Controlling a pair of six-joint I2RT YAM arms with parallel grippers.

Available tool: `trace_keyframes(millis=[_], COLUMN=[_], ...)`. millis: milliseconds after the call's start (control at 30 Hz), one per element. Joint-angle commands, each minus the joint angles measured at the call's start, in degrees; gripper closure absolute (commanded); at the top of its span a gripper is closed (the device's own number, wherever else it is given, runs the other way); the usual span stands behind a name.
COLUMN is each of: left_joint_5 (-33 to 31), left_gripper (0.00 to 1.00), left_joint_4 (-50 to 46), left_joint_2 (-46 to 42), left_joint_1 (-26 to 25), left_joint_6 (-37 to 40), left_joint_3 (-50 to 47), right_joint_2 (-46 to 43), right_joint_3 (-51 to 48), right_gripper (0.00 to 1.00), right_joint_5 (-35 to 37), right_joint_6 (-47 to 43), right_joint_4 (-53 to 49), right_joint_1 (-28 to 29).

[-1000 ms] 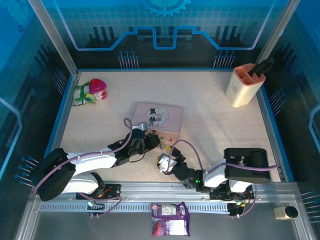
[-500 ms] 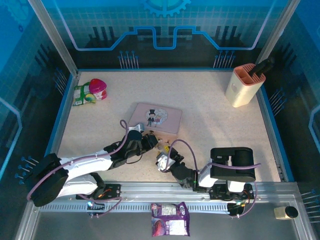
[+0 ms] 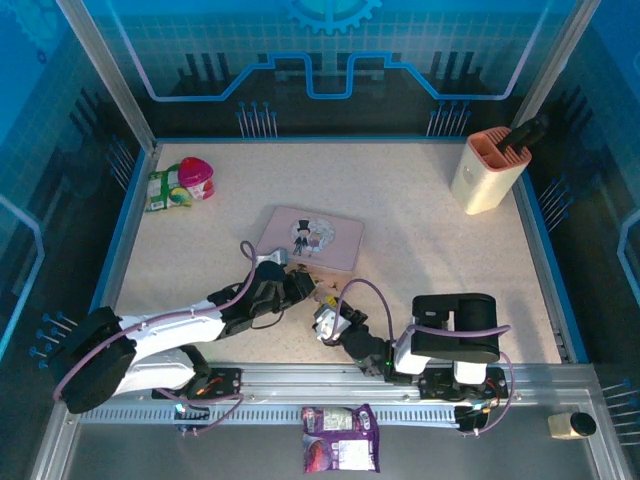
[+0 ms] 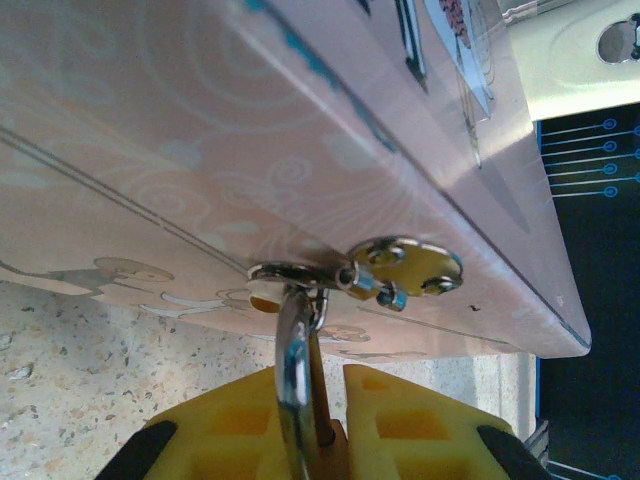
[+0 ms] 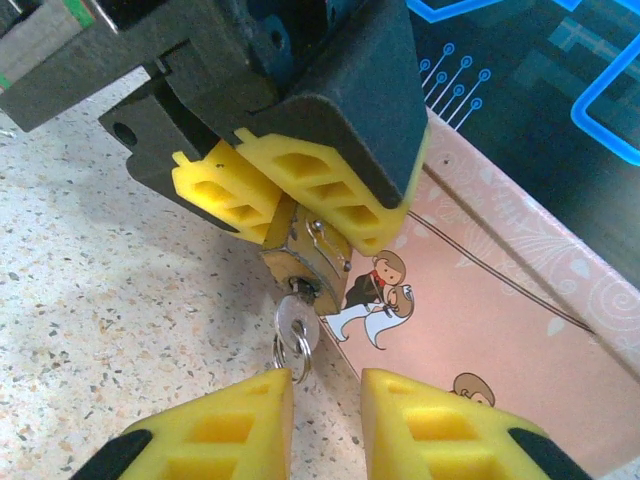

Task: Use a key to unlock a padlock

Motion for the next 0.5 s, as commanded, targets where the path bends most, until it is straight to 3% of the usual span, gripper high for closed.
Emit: trace_keyframes(millis=[0,467], left_joint_5=[-0.4,0.1], left_gripper=[1.00,1.00], left_joint_4=[2.3,2.9], left_joint_2=[-1.3,-0.5], left_joint_1=[-0.4,-0.5], left_joint_6=[0.5,-0.2], left_joint_3=[3.0,3.1], right_joint_2=[0.7,1.0], right_joint_3=[1.4,3.2], right_gripper=[0.75,0.78], right_joint_5=[-0.1,-0.5], right_joint_6=[2.1,3.7], right_joint_4=[1.9,-1.1], right_joint_1=[-0.7,-1.6])
